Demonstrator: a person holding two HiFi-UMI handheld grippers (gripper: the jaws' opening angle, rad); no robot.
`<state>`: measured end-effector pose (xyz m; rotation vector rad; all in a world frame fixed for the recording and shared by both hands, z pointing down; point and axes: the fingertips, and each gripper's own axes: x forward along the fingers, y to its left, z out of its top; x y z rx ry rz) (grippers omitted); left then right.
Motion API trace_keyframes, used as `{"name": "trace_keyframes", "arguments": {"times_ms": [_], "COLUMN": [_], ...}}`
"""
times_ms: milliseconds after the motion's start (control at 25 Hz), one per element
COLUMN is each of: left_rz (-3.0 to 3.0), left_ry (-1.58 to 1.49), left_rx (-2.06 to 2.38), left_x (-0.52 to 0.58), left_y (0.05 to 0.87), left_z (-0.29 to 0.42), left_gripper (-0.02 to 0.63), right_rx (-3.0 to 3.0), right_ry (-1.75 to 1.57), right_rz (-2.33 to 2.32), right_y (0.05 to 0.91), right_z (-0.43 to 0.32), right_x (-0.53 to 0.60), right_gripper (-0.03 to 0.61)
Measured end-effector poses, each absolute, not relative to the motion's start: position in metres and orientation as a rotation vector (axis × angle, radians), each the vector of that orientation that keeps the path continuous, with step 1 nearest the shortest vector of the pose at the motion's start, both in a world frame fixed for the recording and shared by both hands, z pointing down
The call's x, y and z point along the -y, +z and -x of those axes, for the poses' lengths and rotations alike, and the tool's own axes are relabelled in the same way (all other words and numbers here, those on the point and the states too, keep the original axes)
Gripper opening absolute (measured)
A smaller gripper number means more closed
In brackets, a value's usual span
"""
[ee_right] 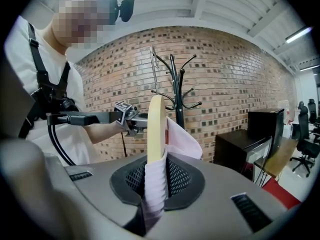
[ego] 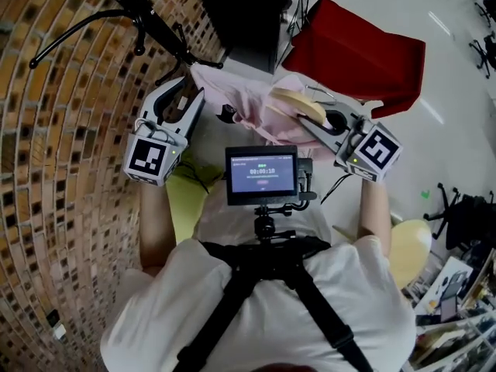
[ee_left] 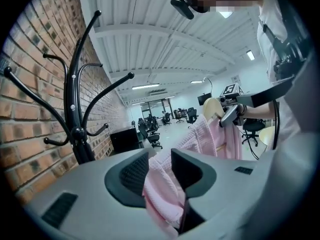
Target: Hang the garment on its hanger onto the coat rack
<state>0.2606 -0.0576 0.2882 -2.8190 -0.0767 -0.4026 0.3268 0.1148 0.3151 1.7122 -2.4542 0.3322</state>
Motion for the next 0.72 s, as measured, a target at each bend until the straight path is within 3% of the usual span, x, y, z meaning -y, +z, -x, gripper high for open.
{"name": "trace_keyframes", "arguments": {"times_ms": [160, 280, 480, 720], "left_rz": [2.731, 2.716, 2.716, 2.726], "left_ry": [-0.362, -0.398, -0.466, -0.576], "left_rx": [0.095, 0.118, 0.092, 0.08], "left_x": [0.026, 0.009, -0.032, -0.074], "left_y": [0.271, 0.27, 0.267, 0.289], "left_z": [-0.313, -0.328, -0.381, -0.426], "left_gripper": [0.145, 0.197, 0.225, 0.225], "right_rx": [2.485, 2.462, 2.483, 2.525], "right_ry": [0.3, 0.27, 0.226, 0.205], "right_rz": [-1.581, -1.479, -1.385, -1.278], "right_y": [0.312, 0.311, 0.305, 0.312], "right_z": [-0.378, -0.395, -0.458, -0.512], "right_x": [-0.135, -0.143, -0.177, -0.21], "right_gripper": [0.009, 0.009, 0.009, 0.009]}}
